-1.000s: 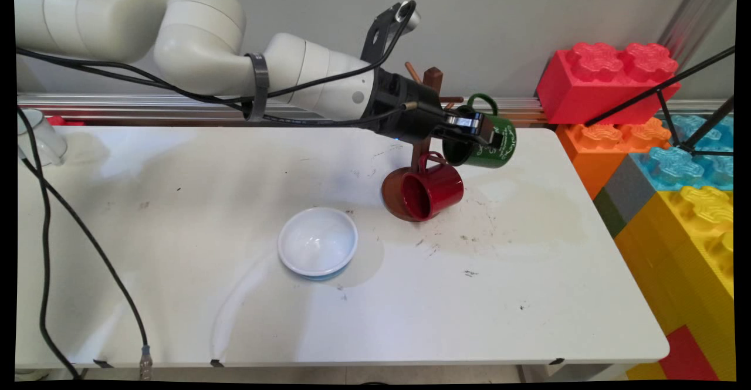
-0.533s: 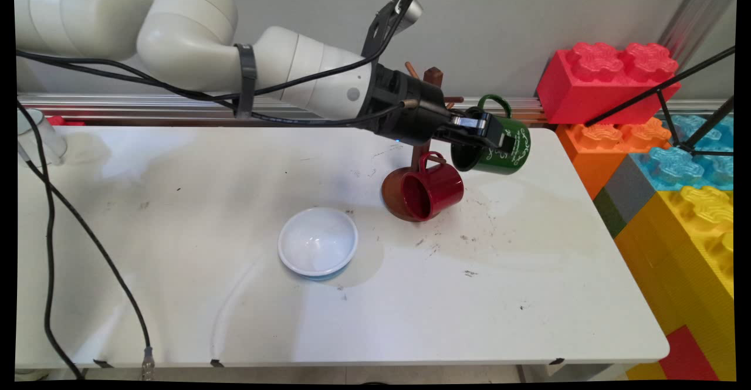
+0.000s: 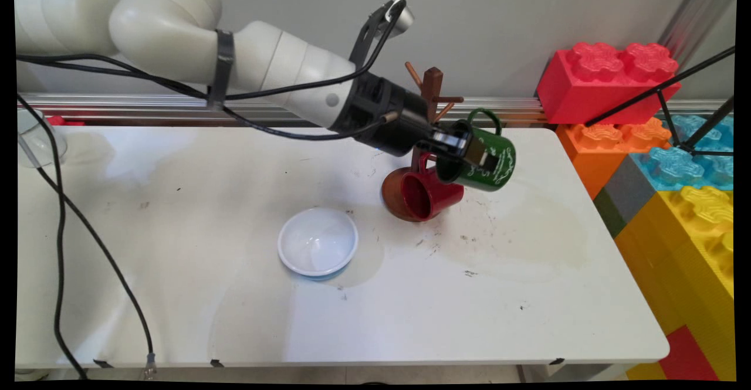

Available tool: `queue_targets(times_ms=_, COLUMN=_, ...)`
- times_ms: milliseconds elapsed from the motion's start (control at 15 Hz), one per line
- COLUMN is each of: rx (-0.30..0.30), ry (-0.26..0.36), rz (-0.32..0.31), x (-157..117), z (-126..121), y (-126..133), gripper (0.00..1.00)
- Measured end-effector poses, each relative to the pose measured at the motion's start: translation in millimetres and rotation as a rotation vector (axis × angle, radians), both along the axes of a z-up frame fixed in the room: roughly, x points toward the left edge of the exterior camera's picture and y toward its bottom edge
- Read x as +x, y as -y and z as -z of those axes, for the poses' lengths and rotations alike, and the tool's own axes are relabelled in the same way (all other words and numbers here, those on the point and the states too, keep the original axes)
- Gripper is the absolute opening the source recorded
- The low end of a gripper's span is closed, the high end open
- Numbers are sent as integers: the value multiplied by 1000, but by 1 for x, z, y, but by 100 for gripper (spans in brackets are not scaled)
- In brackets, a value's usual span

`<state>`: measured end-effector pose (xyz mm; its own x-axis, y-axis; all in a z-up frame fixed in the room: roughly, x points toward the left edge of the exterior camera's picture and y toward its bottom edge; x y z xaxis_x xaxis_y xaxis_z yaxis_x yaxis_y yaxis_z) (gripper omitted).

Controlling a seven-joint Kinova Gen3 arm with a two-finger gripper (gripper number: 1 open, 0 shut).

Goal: Place the picked object on the table

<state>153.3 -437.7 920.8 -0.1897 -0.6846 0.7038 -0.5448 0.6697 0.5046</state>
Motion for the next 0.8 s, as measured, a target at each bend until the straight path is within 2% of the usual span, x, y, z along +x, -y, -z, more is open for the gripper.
queue_targets(times_ms=800, rx=-97, ry=208, rz=228, x=12, z=-36, y=-15, gripper=0)
